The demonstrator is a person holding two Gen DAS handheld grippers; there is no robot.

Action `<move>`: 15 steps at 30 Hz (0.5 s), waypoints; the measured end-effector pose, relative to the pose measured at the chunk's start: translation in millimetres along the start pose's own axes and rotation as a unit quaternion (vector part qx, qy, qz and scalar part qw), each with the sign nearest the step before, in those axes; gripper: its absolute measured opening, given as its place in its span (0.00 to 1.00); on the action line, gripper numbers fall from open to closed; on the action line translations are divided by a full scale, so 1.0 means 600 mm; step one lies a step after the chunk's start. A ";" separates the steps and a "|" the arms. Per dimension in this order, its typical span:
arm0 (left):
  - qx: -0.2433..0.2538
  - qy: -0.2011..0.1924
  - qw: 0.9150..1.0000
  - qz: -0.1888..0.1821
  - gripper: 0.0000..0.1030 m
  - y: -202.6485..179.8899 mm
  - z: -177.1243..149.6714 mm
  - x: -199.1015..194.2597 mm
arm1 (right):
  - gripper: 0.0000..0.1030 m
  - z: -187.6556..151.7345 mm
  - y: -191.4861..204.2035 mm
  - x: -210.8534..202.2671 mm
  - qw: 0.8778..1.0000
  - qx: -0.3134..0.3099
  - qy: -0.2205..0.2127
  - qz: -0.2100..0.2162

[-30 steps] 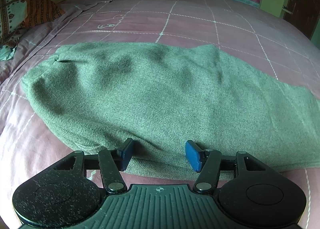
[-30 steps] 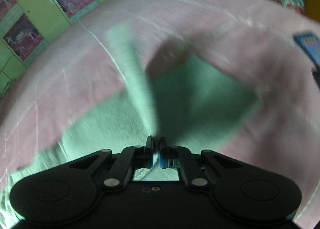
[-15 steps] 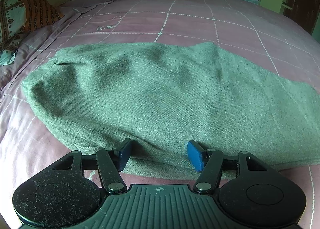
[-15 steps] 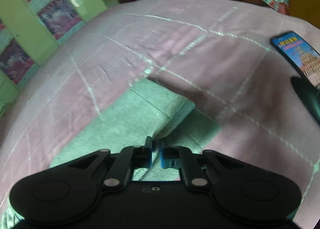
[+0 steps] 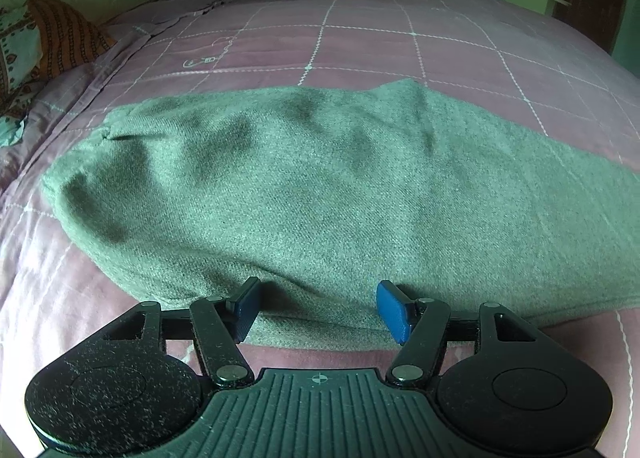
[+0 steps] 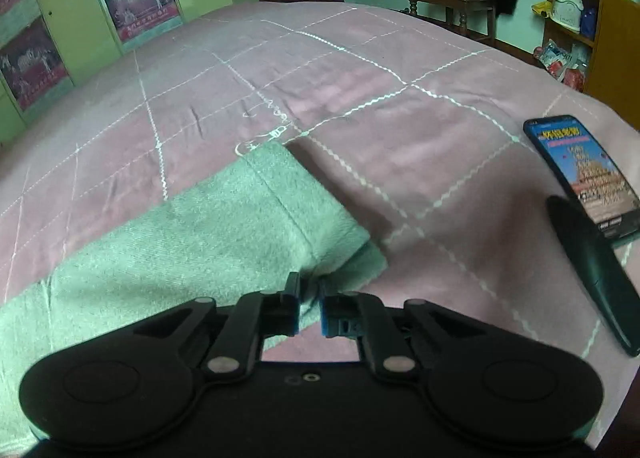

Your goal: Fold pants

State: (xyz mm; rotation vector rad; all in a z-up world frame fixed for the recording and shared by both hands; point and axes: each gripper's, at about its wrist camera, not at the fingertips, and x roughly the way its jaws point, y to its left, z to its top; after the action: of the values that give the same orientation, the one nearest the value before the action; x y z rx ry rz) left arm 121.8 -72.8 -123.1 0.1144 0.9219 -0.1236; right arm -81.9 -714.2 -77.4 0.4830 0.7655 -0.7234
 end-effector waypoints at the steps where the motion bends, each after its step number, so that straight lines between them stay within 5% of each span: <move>1: 0.000 -0.002 1.000 0.000 0.61 0.000 0.002 -0.006 | 0.25 0.003 0.002 -0.009 1.000 0.000 -0.011 -0.009; 4: -0.022 -0.012 0.999 -0.021 0.61 -0.006 0.011 -0.020 | 0.30 0.010 0.003 -0.042 0.996 -0.013 -0.071 -0.059; 12: 0.012 -0.029 0.998 -0.051 0.61 -0.132 0.044 -0.002 | 0.28 0.004 0.135 -0.010 0.992 -0.111 -0.009 0.067; 15: 0.037 0.006 0.998 -0.049 0.61 -0.163 0.034 0.027 | 0.28 -0.015 0.209 0.005 0.980 -0.176 0.000 0.092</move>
State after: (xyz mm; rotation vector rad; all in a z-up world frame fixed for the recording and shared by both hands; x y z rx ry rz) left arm 132.6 -173.3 -128.2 0.1400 0.9350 -0.2479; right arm 8.0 -626.9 -68.5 0.2280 0.8178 -0.4030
